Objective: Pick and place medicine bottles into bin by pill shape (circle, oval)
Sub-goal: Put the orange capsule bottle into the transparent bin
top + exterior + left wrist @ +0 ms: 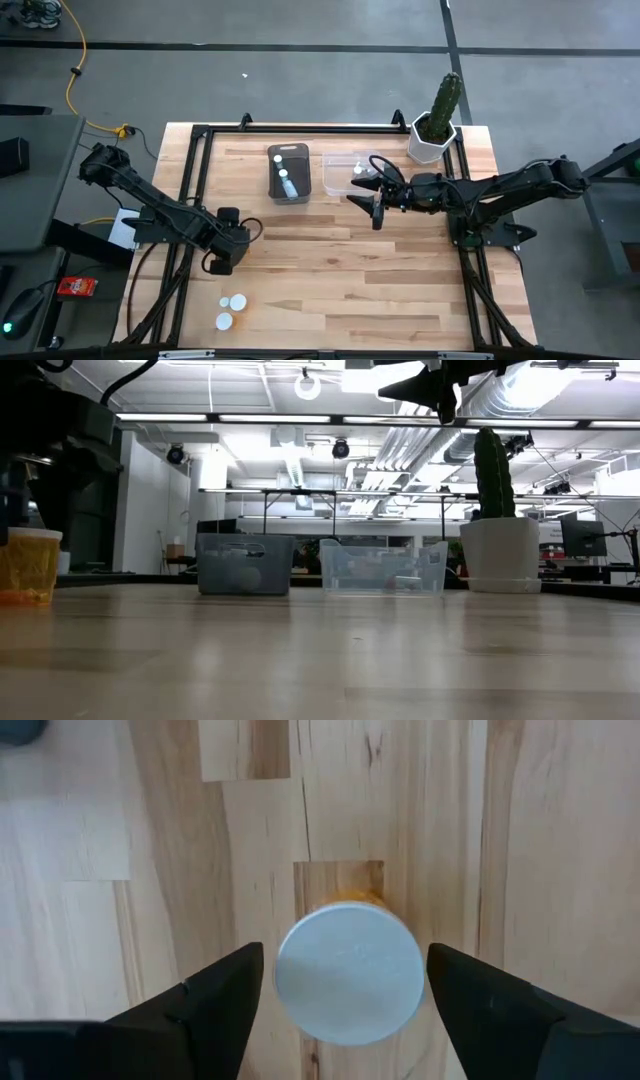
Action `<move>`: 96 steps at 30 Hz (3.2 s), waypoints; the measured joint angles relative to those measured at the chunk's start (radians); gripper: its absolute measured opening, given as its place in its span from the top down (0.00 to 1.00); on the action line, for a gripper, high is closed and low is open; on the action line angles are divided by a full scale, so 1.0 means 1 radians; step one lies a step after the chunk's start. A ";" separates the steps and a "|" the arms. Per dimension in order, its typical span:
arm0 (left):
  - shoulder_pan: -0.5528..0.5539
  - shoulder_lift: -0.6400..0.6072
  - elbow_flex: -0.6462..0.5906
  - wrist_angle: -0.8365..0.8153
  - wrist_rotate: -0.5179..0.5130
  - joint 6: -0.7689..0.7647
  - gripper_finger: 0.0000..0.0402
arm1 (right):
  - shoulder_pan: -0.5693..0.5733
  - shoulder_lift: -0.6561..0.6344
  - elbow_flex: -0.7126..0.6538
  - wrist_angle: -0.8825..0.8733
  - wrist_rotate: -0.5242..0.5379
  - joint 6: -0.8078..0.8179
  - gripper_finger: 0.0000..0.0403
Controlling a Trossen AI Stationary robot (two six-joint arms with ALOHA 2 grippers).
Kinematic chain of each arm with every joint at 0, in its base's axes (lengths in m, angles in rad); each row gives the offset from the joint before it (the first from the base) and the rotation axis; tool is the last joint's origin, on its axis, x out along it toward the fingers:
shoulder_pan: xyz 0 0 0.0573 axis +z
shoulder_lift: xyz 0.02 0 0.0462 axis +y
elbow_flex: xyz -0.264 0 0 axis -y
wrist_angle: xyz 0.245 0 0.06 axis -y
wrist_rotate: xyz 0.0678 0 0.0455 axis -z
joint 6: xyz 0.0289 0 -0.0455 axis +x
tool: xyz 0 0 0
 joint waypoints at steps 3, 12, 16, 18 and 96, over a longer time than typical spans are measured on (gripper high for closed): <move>0.000 0.000 0.000 0.000 0.001 0.000 0.33 | 0.000 0.000 0.000 0.000 0.000 0.000 0.44; 0.000 0.091 -0.004 0.011 0.000 0.000 0.33 | 0.000 0.000 0.000 0.000 0.000 0.000 0.44; 0.000 0.087 -0.004 0.011 -0.016 -0.002 0.33 | 0.000 0.000 0.000 0.000 0.000 0.000 0.44; 0.000 0.069 -0.004 0.011 -0.031 -0.002 0.33 | 0.000 0.000 0.000 0.000 0.000 0.000 0.44; 0.005 0.015 0.056 0.033 -0.026 -0.033 0.51 | 0.000 0.000 0.000 0.016 0.000 0.078 0.44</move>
